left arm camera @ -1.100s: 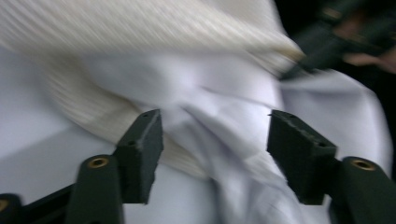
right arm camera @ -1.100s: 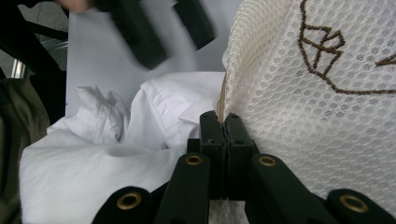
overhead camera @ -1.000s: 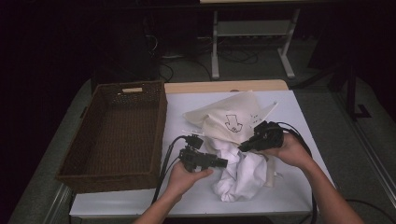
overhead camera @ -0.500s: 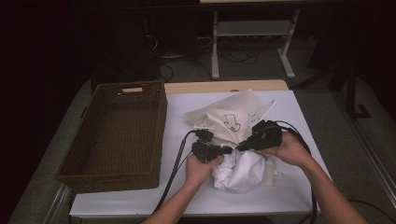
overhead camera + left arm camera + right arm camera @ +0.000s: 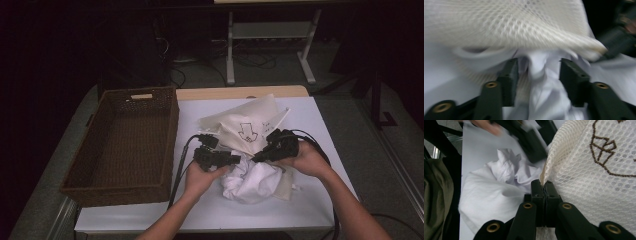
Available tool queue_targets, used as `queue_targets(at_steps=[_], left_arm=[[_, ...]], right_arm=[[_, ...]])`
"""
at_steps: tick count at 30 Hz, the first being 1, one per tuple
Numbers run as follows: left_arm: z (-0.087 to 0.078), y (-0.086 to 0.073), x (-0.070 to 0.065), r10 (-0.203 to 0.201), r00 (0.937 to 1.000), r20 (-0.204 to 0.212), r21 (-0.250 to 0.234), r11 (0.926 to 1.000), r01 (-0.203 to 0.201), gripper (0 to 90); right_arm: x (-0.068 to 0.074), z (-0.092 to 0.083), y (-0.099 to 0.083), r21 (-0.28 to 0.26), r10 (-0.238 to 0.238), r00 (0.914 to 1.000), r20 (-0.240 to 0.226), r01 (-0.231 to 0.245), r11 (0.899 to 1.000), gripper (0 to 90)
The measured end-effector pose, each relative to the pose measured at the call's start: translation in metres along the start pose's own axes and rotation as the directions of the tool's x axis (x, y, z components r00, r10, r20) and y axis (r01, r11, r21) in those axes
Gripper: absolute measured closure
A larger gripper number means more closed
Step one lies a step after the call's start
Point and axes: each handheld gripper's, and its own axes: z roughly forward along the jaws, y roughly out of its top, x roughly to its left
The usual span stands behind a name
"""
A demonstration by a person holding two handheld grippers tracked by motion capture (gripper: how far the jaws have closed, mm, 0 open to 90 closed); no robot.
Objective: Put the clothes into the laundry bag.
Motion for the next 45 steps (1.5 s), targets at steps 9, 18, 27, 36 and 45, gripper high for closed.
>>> queue_targets(at_steps=[9,18,27,36,45], left_arm=[[-0.024,-0.041,-0.007,-0.003,0.9896,0.144,0.087,0.9962,-0.009,29.5],[0.023,-0.051,-0.034,0.100,0.9881,0.117,0.202,0.9718,-0.122,23.2],[0.062,-0.027,-0.052,0.133,0.9867,0.094,0.067,0.9880,-0.139,80.9],[0.040,-0.022,-0.035,-0.002,0.9934,0.115,-0.035,0.9994,0.006,84.3],[0.029,-0.013,-0.040,-0.047,0.9943,0.096,-0.092,0.9942,0.056,84.4]], right_arm=[[-0.004,0.000,0.000,-0.013,0.018,0.9998,0.009,-0.018,1.000,88.7],[-0.008,0.002,0.002,-0.029,0.025,0.9997,0.007,-0.024,0.999,88.6],[-0.002,-0.008,0.001,-0.009,0.018,0.9991,0.037,-0.018,1.000,88.6],[0.007,-0.032,-0.005,-0.067,0.015,0.9984,0.055,-0.012,0.998,88.7],[0.016,-0.037,0.006,-0.064,-0.032,0.9988,0.038,0.034,0.997,88.7]])
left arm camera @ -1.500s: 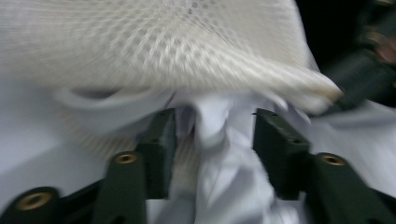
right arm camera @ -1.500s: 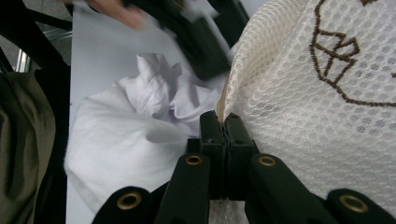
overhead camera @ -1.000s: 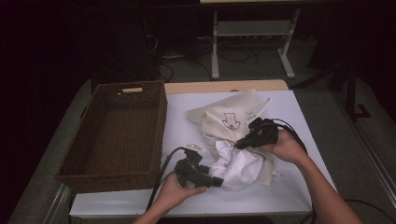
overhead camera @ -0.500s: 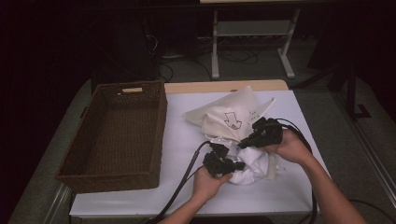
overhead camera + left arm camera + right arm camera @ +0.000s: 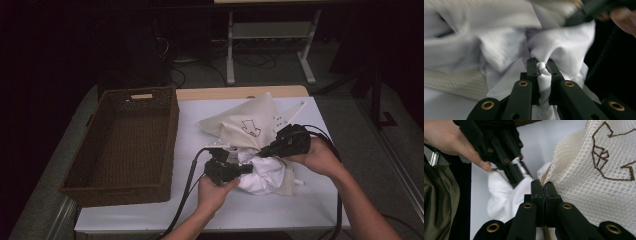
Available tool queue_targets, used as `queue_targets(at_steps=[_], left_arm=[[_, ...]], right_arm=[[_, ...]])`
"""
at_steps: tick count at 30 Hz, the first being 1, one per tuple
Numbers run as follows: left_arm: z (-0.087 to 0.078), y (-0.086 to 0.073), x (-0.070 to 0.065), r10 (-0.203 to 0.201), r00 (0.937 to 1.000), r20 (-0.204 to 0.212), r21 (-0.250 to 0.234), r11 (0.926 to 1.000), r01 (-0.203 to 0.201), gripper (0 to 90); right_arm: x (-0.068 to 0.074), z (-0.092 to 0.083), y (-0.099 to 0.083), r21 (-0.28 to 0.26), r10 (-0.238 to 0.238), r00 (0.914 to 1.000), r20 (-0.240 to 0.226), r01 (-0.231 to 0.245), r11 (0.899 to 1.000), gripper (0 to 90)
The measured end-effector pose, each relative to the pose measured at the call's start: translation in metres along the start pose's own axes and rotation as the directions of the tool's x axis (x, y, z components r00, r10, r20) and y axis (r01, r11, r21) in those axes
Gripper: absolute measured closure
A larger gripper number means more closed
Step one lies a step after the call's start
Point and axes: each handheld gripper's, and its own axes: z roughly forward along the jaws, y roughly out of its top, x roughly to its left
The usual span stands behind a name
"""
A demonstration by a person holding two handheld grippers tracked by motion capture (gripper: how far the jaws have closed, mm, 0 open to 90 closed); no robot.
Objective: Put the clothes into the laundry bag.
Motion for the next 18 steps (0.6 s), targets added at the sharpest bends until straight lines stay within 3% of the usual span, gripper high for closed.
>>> queue_targets(at_steps=[4,5,7,9,11,14,16,18], left_arm=[[0.013,0.012,0.015,-0.052,0.9937,-0.099,-0.057,0.9973,0.047,84.5],[0.017,0.014,0.024,-0.102,0.9896,-0.101,-0.080,0.9923,0.095,84.5],[0.022,0.017,0.031,-0.110,0.9852,-0.131,-0.108,0.9895,0.096,84.5],[0.023,0.018,0.036,-0.145,0.9823,-0.119,-0.122,0.9839,0.130,84.3],[0.021,0.018,0.035,-0.120,0.9849,-0.124,-0.104,0.9888,0.108,83.8],[0.011,0.016,0.032,-0.072,0.9876,-0.140,-0.058,0.9963,0.064,79.9],[0.001,0.015,0.028,-0.018,0.9878,-0.154,-0.028,0.9995,0.014,67.8],[-0.012,0.013,0.026,-0.004,0.9876,-0.157,-0.004,1.0000,0.003,56.0]], right_arm=[[0.002,-0.003,0.007,0.014,-0.013,0.9999,0.006,0.013,1.000,88.7],[0.002,-0.005,0.007,0.008,-0.014,0.9999,0.006,0.014,1.000,88.7],[0.000,-0.006,0.006,0.007,-0.004,0.9999,0.014,0.004,1.000,88.7],[-0.004,-0.001,0.000,0.030,0.016,0.9998,0.013,-0.016,0.999,88.7],[-0.008,0.014,-0.011,0.090,0.036,0.9992,0.015,-0.037,0.995,88.7],[-0.013,0.021,-0.021,0.064,0.066,0.9978,-0.010,-0.065,0.996,88.7],[-0.013,0.023,-0.022,0.062,0.062,0.9980,-0.013,-0.061,0.996,88.7],[-0.012,0.023,-0.021,0.066,0.059,0.9981,-0.015,-0.058,0.996,88.7]])
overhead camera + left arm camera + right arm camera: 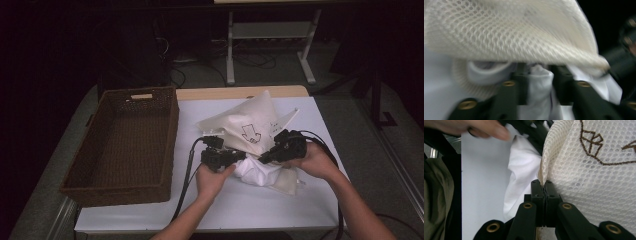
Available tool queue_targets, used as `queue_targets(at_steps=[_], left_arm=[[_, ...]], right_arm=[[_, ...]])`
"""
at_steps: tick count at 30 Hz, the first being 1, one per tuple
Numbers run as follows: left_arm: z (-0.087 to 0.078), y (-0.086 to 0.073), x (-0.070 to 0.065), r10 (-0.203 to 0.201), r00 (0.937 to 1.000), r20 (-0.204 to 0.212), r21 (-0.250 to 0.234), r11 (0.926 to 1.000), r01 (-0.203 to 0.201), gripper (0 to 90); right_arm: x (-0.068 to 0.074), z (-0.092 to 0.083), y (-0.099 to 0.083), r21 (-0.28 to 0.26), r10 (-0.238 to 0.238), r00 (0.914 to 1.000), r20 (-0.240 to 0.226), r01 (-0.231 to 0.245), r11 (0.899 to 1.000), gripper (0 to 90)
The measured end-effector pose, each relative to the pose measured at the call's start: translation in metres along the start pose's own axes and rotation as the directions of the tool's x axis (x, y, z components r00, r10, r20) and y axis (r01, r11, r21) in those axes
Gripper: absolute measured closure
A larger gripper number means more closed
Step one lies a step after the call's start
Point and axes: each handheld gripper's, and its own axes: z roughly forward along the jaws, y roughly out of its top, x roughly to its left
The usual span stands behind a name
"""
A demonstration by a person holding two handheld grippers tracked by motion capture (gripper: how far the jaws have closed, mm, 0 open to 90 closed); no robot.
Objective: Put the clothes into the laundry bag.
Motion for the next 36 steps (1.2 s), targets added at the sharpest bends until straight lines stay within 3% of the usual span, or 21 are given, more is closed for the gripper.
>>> queue_targets(at_steps=[3,6,8,10,12,13,14,17,18,20,21,23,26,29,31,33,36], left_arm=[[-0.019,-0.007,-0.002,0.006,0.9993,0.037,0.042,0.9991,-0.008,42.8],[-0.032,-0.020,-0.004,0.036,0.9971,0.066,0.081,0.9959,-0.041,37.2],[-0.031,-0.029,-0.003,0.027,0.9951,0.095,0.138,0.9897,-0.040,35.6],[-0.022,-0.036,-0.003,0.029,0.9949,0.096,0.188,0.9811,-0.047,35.3],[-0.004,-0.039,0.000,-0.042,0.9897,0.137,0.220,0.9753,0.011,36.1],[0.007,-0.039,0.002,-0.094,0.9818,0.165,0.232,0.9712,0.054,37.5],[0.017,-0.038,0.002,-0.135,0.9738,0.183,0.227,0.9696,0.091,38.0],[0.035,-0.034,-0.003,-0.082,0.9850,0.152,0.164,0.9849,0.057,57.8],[0.037,-0.032,-0.004,-0.080,0.9849,0.153,0.139,0.9885,0.059,67.6],[0.036,-0.031,-0.006,-0.078,0.9842,0.159,0.106,0.9924,0.062,75.7],[0.034,-0.031,-0.009,-0.052,0.9867,0.154,0.095,0.9948,0.037,77.8],[0.025,-0.031,-0.016,-0.011,0.9881,0.153,0.077,0.9970,-0.001,79.4],[0.006,-0.034,-0.023,0.015,0.9840,0.178,0.056,0.9981,-0.026,80.1],[-0.006,-0.035,-0.029,0.022,0.9818,0.188,0.027,0.9993,-0.028,80.4],[-0.003,-0.032,-0.030,0.023,0.9825,0.185,0.015,0.9996,-0.026,80.5],[0.005,-0.028,-0.028,-0.013,0.9802,0.197,-0.010,0.9998,0.015,80.6],[0.021,-0.020,-0.021,-0.043,0.9808,0.190,-0.042,0.9978,0.052,80.5]], right_arm=[[-0.001,0.001,0.001,0.000,0.003,1.0000,0.000,-0.003,1.000,88.7],[-0.001,0.002,0.002,0.000,-0.004,1.0000,0.007,0.004,1.000,88.7],[-0.001,0.002,0.003,-0.001,-0.002,0.9999,0.010,0.002,1.000,88.7],[-0.001,0.003,0.004,-0.006,-0.005,0.9999,0.011,0.005,1.000,88.7],[0.000,0.004,0.004,-0.011,-0.005,1.0000,0.008,0.005,1.000,88.7],[0.000,0.004,0.004,-0.021,-0.006,1.0000,-0.002,0.006,1.000,88.6],[0.000,0.004,0.004,-0.036,-0.003,0.9998,-0.020,0.002,0.999,88.6],[0.001,0.005,0.002,-0.035,-0.009,0.9995,-0.030,0.008,0.999,88.6],[0.002,0.004,0.001,-0.033,-0.009,0.9994,-0.034,0.008,0.999,88.6],[0.002,0.001,-0.001,-0.041,-0.013,0.9995,-0.029,0.012,0.999,88.7],[0.003,-0.001,-0.001,-0.049,-0.018,0.9993,-0.033,0.016,0.999,88.7],[0.007,-0.004,0.001,-0.055,-0.032,0.9987,-0.038,0.030,0.998,88.7],[0.018,-0.005,0.006,-0.056,-0.071,0.9958,-0.058,0.068,0.996,88.7],[0.032,-0.005,0.013,-0.056,-0.110,0.9905,-0.082,0.106,0.993,88.7],[0.037,-0.004,0.018,-0.042,-0.129,0.9884,-0.081,0.125,0.991,88.7],[0.038,-0.006,0.021,-0.040,-0.131,0.9878,-0.084,0.128,0.991,88.8],[0.038,-0.011,0.020,-0.079,-0.131,0.9875,-0.087,0.125,0.989,88.9]])
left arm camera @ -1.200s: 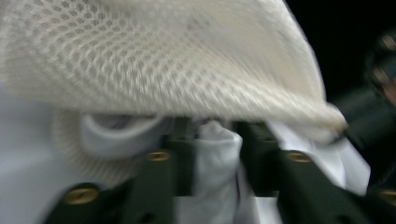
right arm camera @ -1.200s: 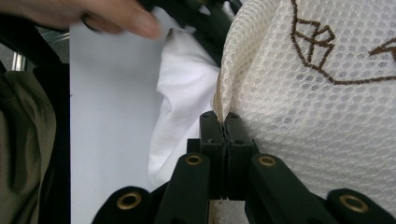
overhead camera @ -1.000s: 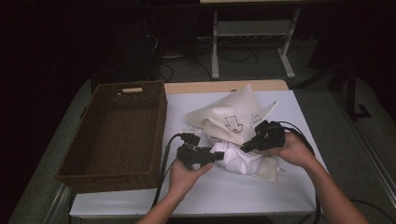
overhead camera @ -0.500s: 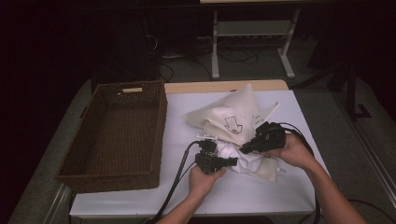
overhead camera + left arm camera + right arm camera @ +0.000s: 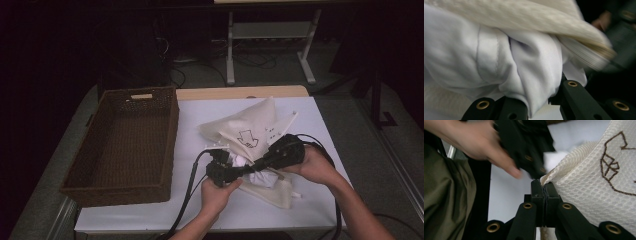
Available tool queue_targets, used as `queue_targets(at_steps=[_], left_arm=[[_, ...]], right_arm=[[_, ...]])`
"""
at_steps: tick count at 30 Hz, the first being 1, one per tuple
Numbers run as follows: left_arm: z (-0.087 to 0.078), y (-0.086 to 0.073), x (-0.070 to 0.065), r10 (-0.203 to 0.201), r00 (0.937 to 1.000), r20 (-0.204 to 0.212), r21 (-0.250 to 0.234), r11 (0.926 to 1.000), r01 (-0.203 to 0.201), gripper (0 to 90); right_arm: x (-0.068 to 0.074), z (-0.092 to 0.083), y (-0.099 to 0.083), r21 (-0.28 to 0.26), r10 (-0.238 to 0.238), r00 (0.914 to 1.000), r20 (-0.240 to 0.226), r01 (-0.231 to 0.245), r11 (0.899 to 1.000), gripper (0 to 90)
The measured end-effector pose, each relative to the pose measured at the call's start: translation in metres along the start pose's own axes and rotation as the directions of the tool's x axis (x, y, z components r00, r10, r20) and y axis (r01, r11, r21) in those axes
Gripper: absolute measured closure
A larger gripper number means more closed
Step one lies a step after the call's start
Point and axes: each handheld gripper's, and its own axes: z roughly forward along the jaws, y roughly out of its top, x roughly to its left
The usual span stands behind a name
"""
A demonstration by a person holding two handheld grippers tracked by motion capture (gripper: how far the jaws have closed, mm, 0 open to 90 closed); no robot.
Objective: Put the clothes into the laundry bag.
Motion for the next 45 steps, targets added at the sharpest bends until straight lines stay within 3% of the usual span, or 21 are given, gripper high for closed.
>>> queue_targets(at_steps=[2,4,6,8,12,15,17,21,24,26,28,30,33,36,41,43,45], left_arm=[[0.012,0.004,0.010,-0.062,0.9981,-0.004,-0.046,0.9970,0.061,80.5],[0.023,0.011,0.015,-0.056,0.9969,-0.055,-0.081,0.9954,0.052,80.6],[0.030,0.017,0.015,-0.070,0.9952,-0.068,-0.087,0.9941,0.064,80.5],[0.028,0.020,0.014,-0.056,0.9954,-0.078,-0.070,0.9962,0.051,79.7],[0.014,0.019,0.009,-0.001,0.9966,-0.082,0.008,1.0000,0.002,71.8],[-0.001,0.016,0.003,0.042,0.9931,-0.109,0.070,0.9970,-0.034,60.2],[-0.008,0.012,0.002,0.049,0.9935,-0.103,0.120,0.9921,-0.036,51.1],[0.000,0.004,0.005,0.037,0.9959,-0.083,0.215,0.9764,-0.018,46.1],[0.014,0.001,0.012,-0.020,0.9961,-0.086,0.248,0.9678,0.041,45.2],[0.020,-0.001,0.015,-0.059,0.9967,-0.055,0.253,0.9648,0.071,43.5],[0.024,0.000,0.016,-0.083,0.9959,-0.036,0.221,0.9712,0.089,43.9],[0.027,0.004,0.018,-0.077,0.9952,-0.060,0.161,0.9833,0.085,49.2],[0.034,0.006,0.019,-0.042,0.9960,-0.079,0.080,0.9956,0.048,69.6],[0.034,0.009,0.013,-0.017,0.9972,-0.073,0.047,0.9987,0.020,82.7],[0.022,0.014,-0.005,0.008,0.9998,-0.018,0.001,1.0000,-0.008,84.7],[0.025,0.015,-0.007,0.011,0.9996,-0.027,0.006,0.9999,-0.011,84.8],[0.034,0.018,0.001,-0.021,0.9986,-0.049,0.004,0.9998,0.021,85.0]], right_arm=[[0.000,-0.002,-0.001,-0.012,0.001,0.9999,-0.012,-0.001,1.000,88.9],[-0.001,-0.001,-0.001,-0.013,0.000,0.9998,-0.019,0.000,1.000,88.9],[-0.004,-0.001,-0.003,-0.017,0.012,0.9999,-0.004,-0.012,1.000,88.9],[-0.011,-0.004,-0.009,-0.050,0.043,0.9991,-0.001,-0.043,0.998,88.8],[-0.022,-0.006,-0.022,-0.035,0.103,0.9944,0.022,-0.103,0.994,88.8],[-0.025,-0.001,-0.026,-0.001,0.114,0.9924,0.044,-0.114,0.993,88.7],[-0.027,0.002,-0.025,0.013,0.112,0.9923,0.053,-0.113,0.993,88.7],[-0.030,0.007,-0.021,0.032,0.108,0.9923,0.061,-0.110,0.993,88.6],[-0.030,0.010,-0.019,0.044,0.099,0.9929,0.067,-0.102,0.994,88.6],[-0.029,0.010,-0.020,0.051,0.098,0.9927,0.070,-0.101,0.994,88.5],[-0.029,0.008,-0.021,0.048,0.096,0.9928,0.071,-0.099,0.994,88.5],[-0.028,0.008,-0.021,0.043,0.095,0.9929,0.072,-0.098,0.994,88.5],[-0.025,0.009,-0.018,0.036,0.086,0.9938,0.070,-0.088,0.995,88.5],[-0.020,0.006,-0.016,0.036,0.076,0.9942,0.076,-0.079,0.996,88.6],[-0.006,-0.009,-0.012,0.013,0.046,0.9967,0.067,-0.047,0.999,88.8],[-0.001,-0.012,-0.011,0.000,0.031,0.9984,0.048,-0.032,1.000,88.8],[0.000,-0.012,-0.010,-0.011,0.027,0.9992,0.031,-0.027,1.000,88.9]])
